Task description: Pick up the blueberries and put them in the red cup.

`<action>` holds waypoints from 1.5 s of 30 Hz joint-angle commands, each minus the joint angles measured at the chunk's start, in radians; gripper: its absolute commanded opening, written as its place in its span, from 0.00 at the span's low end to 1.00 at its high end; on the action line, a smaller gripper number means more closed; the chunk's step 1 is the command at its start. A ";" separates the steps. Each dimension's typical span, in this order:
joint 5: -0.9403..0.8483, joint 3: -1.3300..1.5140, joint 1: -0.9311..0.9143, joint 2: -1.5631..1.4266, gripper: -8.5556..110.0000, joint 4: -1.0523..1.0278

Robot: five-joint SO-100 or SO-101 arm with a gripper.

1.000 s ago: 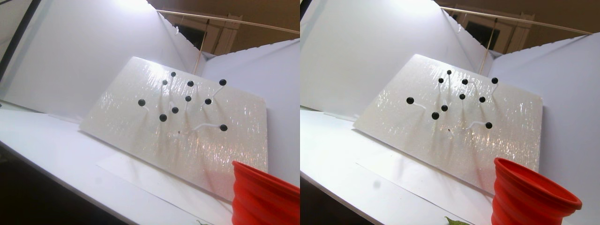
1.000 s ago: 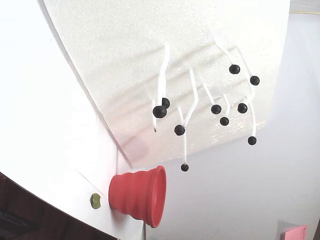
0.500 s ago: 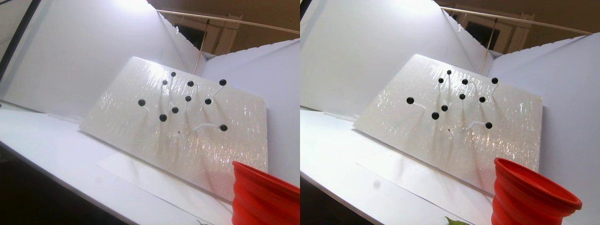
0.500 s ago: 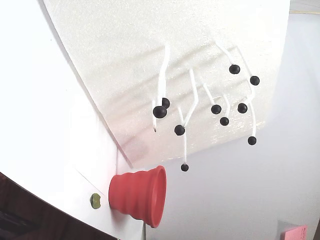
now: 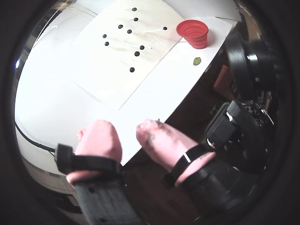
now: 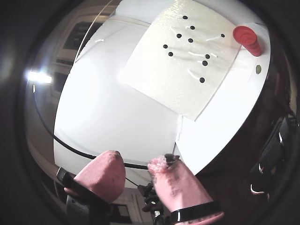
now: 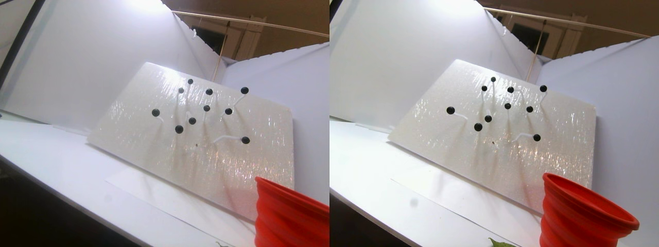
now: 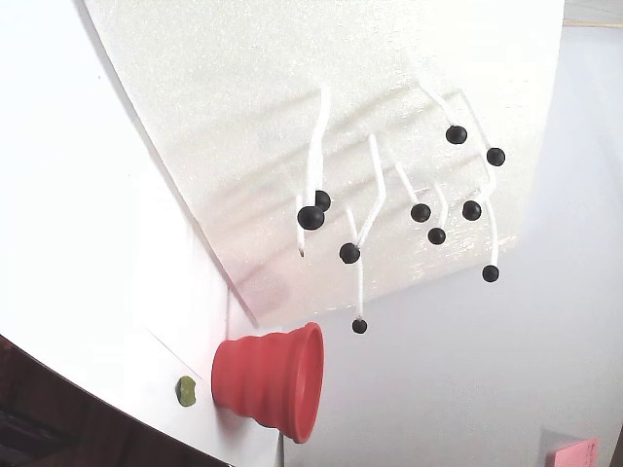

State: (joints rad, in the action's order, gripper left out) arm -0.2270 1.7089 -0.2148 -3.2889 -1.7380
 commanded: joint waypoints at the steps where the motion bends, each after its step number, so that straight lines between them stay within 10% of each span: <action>1: -0.077 -0.015 0.023 0.100 0.16 0.031; 45: -1.020 0.382 -0.020 0.298 0.20 0.437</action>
State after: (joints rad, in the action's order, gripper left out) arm -1.2026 2.1016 -0.2194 -3.0311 -1.3591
